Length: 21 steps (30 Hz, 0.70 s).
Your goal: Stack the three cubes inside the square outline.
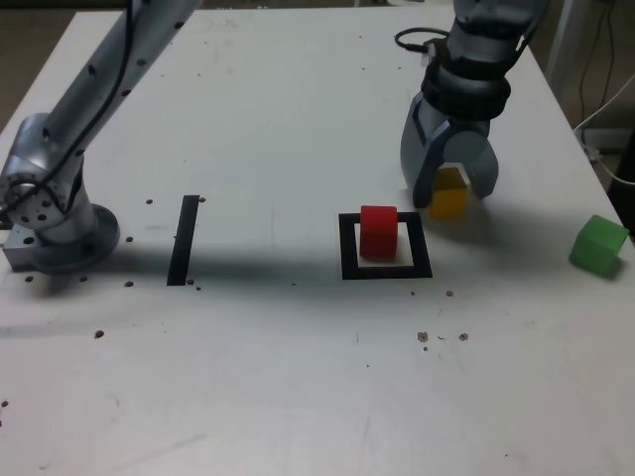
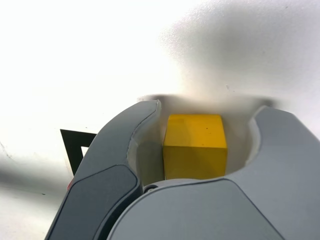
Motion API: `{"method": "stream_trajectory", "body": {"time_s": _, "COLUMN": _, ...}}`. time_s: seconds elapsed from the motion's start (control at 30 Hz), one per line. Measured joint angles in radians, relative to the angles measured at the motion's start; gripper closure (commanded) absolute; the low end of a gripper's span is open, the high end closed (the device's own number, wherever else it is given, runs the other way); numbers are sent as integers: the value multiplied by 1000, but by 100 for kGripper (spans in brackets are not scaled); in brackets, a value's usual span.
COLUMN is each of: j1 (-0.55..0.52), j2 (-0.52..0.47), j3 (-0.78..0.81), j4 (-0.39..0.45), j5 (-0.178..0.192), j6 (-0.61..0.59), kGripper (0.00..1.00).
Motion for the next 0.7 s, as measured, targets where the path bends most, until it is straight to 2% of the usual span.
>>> {"method": "stream_trajectory", "body": {"time_s": 0.37, "j1": 0, "j2": 0, "j3": -1, "j4": 0, "j5": -1, "j6": 0, "kGripper": 72}}
{"method": "stream_trajectory", "body": {"time_s": 0.47, "j1": -6, "j2": -7, "j3": -1, "j4": 8, "j5": 12, "j6": 0, "kGripper": 72}}
{"method": "stream_trajectory", "body": {"time_s": 0.7, "j1": -43, "j2": -123, "j3": 29, "j4": 59, "j5": 36, "j6": -6, "kGripper": 72}}
